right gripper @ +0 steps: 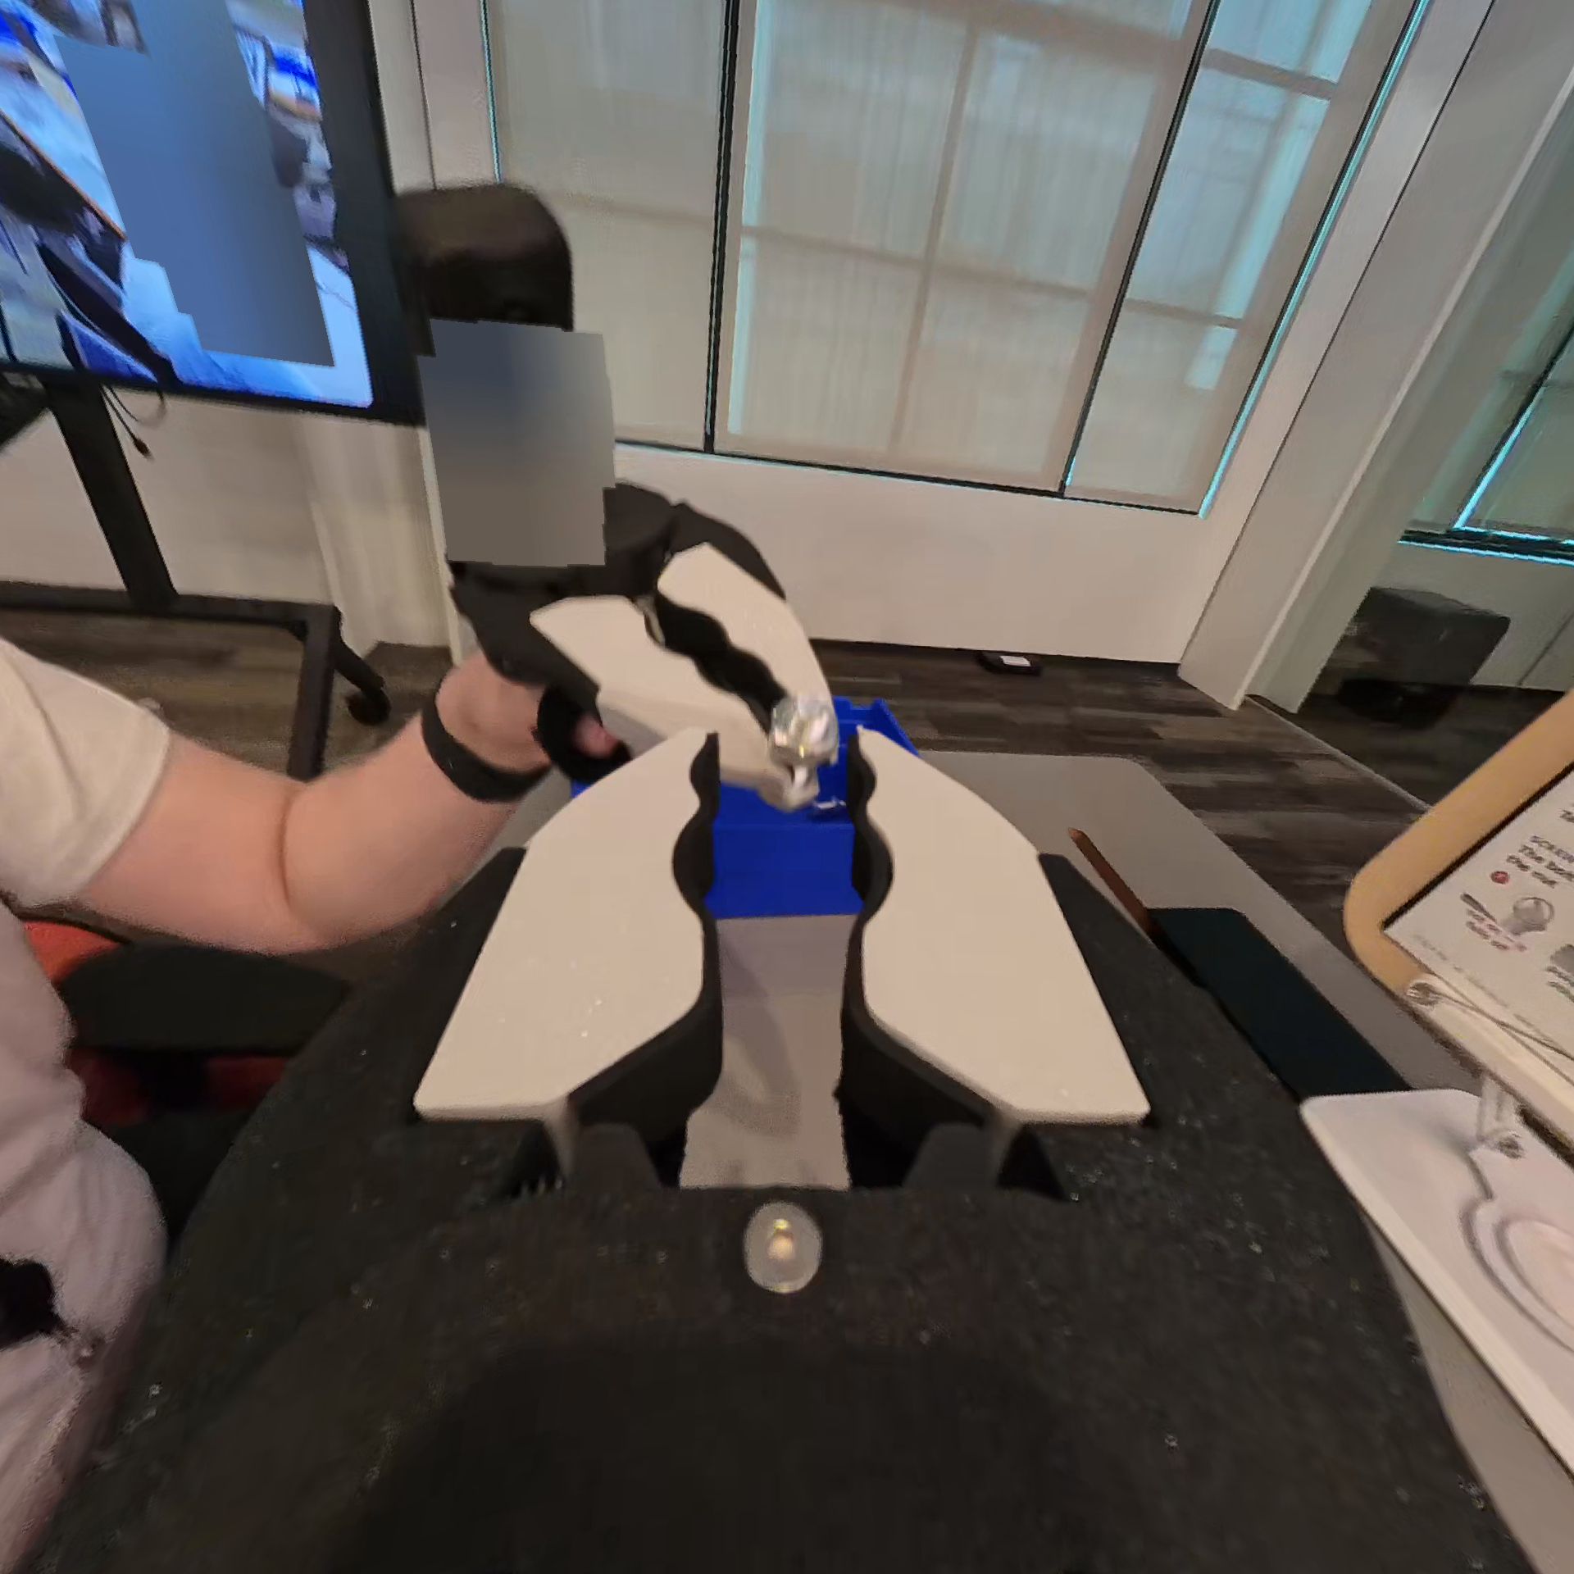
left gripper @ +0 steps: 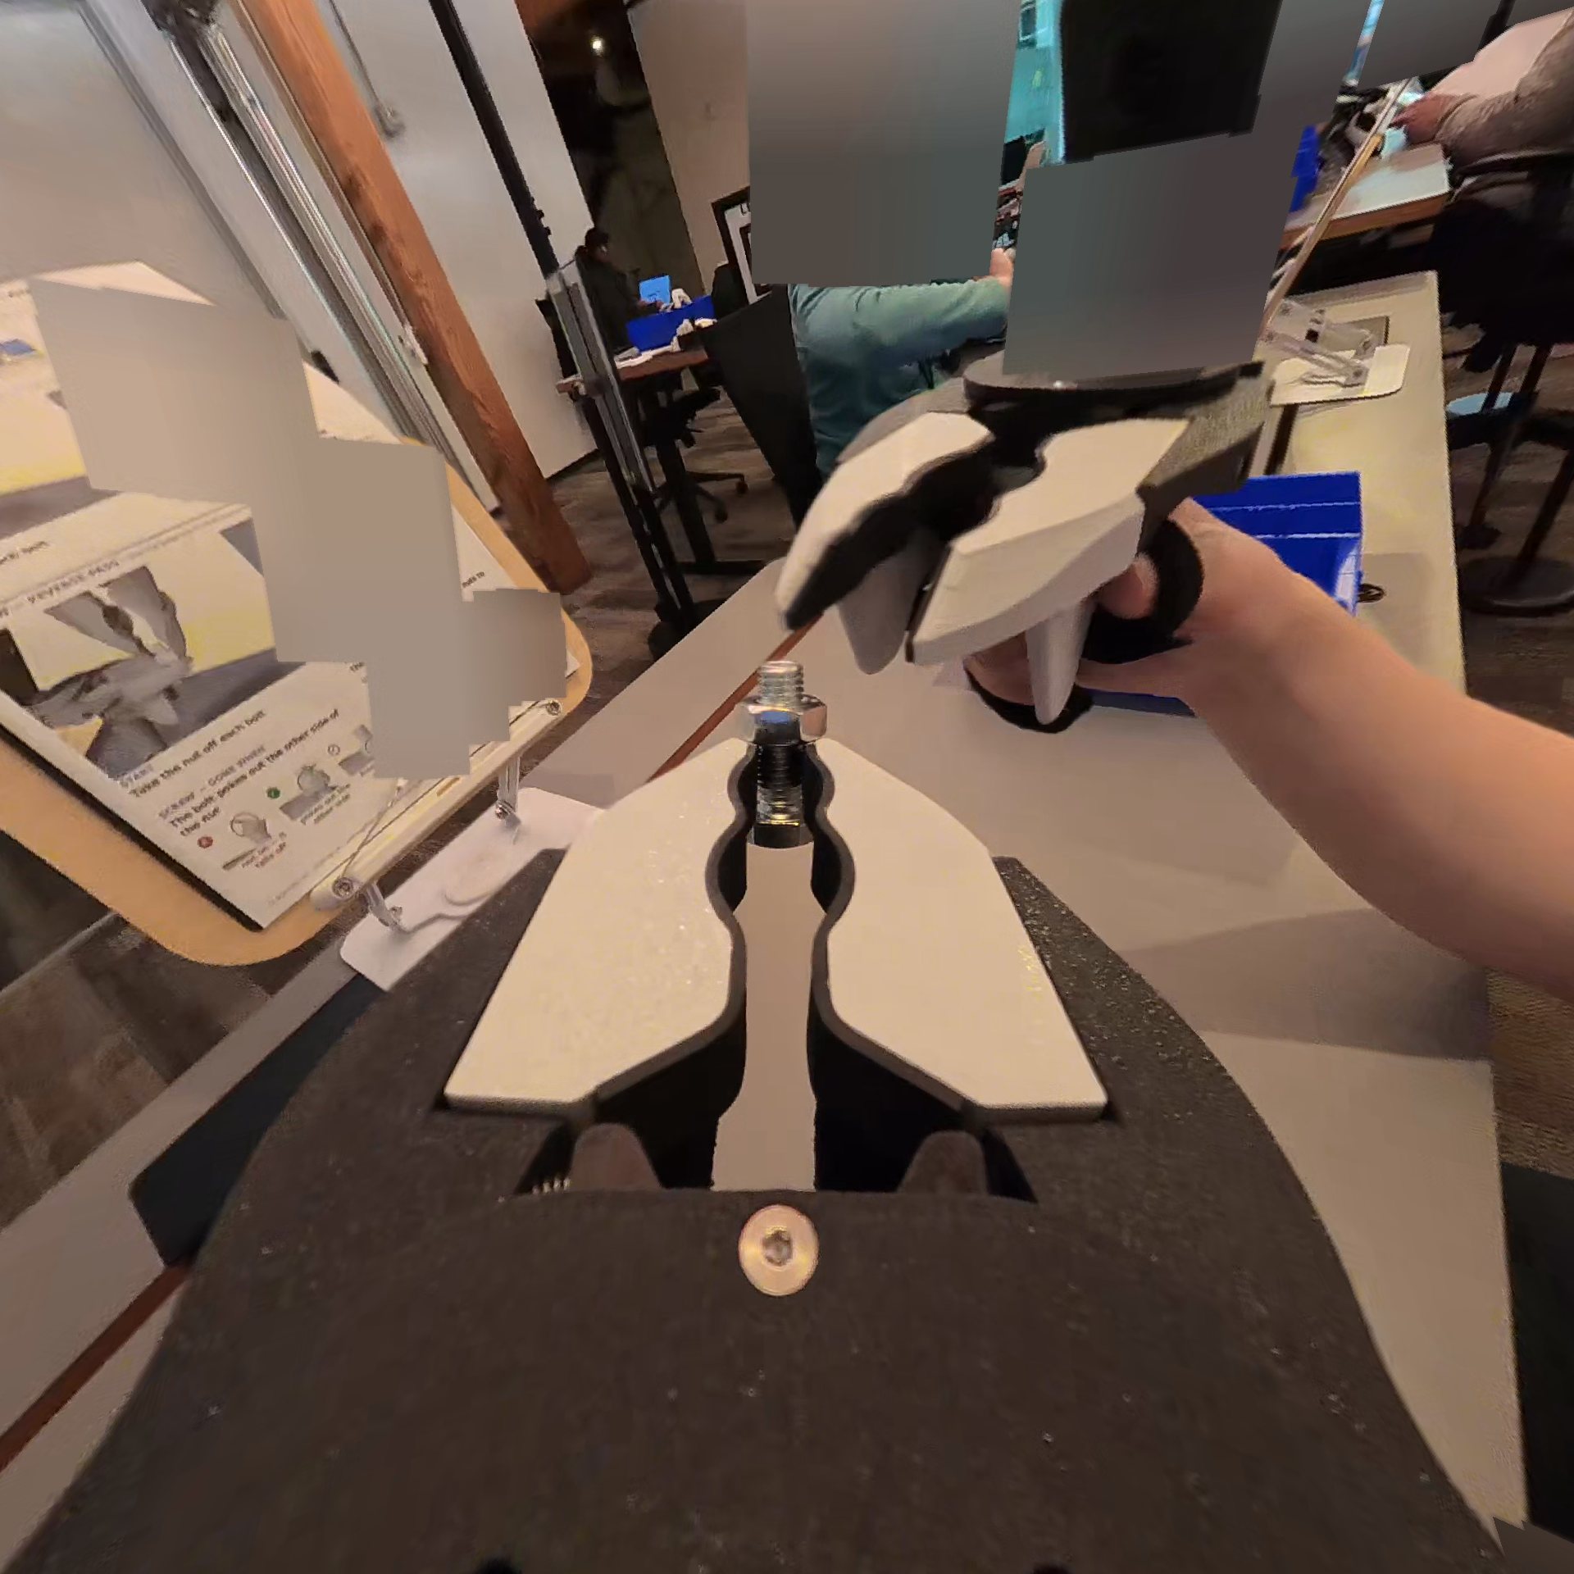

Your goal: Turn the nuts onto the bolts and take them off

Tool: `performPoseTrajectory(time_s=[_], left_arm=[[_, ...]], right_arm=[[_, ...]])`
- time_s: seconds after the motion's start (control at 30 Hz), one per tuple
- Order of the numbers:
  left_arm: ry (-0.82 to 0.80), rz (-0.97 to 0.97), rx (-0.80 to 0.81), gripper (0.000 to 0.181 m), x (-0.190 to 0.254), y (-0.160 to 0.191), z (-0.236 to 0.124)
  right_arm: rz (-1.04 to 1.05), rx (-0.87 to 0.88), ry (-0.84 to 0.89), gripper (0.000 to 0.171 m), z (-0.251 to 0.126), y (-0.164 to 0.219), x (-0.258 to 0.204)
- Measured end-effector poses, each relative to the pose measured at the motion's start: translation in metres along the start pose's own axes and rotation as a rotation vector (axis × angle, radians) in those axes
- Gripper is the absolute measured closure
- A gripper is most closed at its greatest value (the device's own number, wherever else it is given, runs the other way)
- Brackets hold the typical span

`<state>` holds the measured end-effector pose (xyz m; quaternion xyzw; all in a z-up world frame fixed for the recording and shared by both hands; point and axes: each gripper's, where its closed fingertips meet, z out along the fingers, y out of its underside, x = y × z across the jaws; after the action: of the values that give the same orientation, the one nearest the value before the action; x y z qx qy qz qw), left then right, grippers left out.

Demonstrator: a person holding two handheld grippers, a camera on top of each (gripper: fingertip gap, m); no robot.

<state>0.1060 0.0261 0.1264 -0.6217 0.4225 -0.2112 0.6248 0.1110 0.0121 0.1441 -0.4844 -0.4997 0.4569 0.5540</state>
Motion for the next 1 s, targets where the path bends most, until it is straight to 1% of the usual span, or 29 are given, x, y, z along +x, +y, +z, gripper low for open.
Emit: performPoseTrajectory(time_s=[0.07, 0.1, 0.17, 0.23, 0.33, 0.37, 0.5, 0.57, 0.63, 0.7, 0.73, 0.87, 0.9, 0.93, 1.0], left_arm=[[-0.004, 0.017, 0.000, 0.172, 0.004, 0.000, 0.012], [0.006, 0.014, 0.007, 0.172, 0.007, 0.000, 0.017], [0.039, -0.015, 0.028, 0.172, 0.011, 0.000, 0.025], [0.067, -0.043, 0.048, 0.172, 0.013, 0.001, 0.030], [0.086, -0.058, 0.068, 0.172, 0.014, 0.001, 0.037], [0.099, -0.064, 0.071, 0.172, 0.016, 0.001, 0.039], [0.104, -0.062, 0.067, 0.172, 0.014, 0.004, 0.047], [0.105, -0.056, 0.071, 0.172, 0.015, 0.004, 0.049], [0.108, -0.056, 0.077, 0.172, 0.016, 0.002, 0.050], [0.109, -0.048, 0.081, 0.172, 0.016, 0.001, 0.051], [0.107, -0.042, 0.082, 0.172, 0.016, 0.001, 0.051], [0.130, -0.047, 0.108, 0.172, 0.020, -0.002, 0.050], [0.137, -0.049, 0.102, 0.171, 0.021, -0.001, 0.050], [0.138, -0.043, 0.091, 0.164, 0.023, 0.001, 0.050], [0.113, -0.016, 0.051, 0.155, 0.022, 0.007, 0.051]], right_arm=[[0.025, 0.044, -0.021, 0.141, -0.004, -0.007, 0.001], [0.017, 0.051, -0.015, 0.143, -0.007, -0.008, 0.004], [-0.006, 0.025, 0.020, 0.145, -0.011, -0.002, 0.013], [-0.010, 0.002, 0.010, 0.145, -0.013, 0.006, 0.018], [0.006, 0.018, -0.048, 0.155, -0.016, 0.010, 0.019], [0.006, 0.020, -0.051, 0.162, -0.017, 0.012, 0.021], [0.008, -0.004, -0.078, 0.162, -0.020, 0.016, 0.027], [0.004, -0.006, -0.080, 0.159, -0.022, 0.017, 0.029], [0.012, -0.011, -0.096, 0.162, -0.022, 0.017, 0.028], [0.015, -0.005, -0.097, 0.157, -0.024, 0.016, 0.029], [0.015, -0.001, -0.108, 0.162, -0.024, 0.015, 0.028], [0.044, 0.004, -0.134, 0.162, -0.026, 0.013, 0.025], [0.054, 0.001, -0.137, 0.162, -0.026, 0.014, 0.025], [0.061, -0.006, -0.129, 0.162, -0.026, 0.015, 0.026], [0.057, -0.022, -0.097, 0.162, -0.026, 0.019, 0.030]])
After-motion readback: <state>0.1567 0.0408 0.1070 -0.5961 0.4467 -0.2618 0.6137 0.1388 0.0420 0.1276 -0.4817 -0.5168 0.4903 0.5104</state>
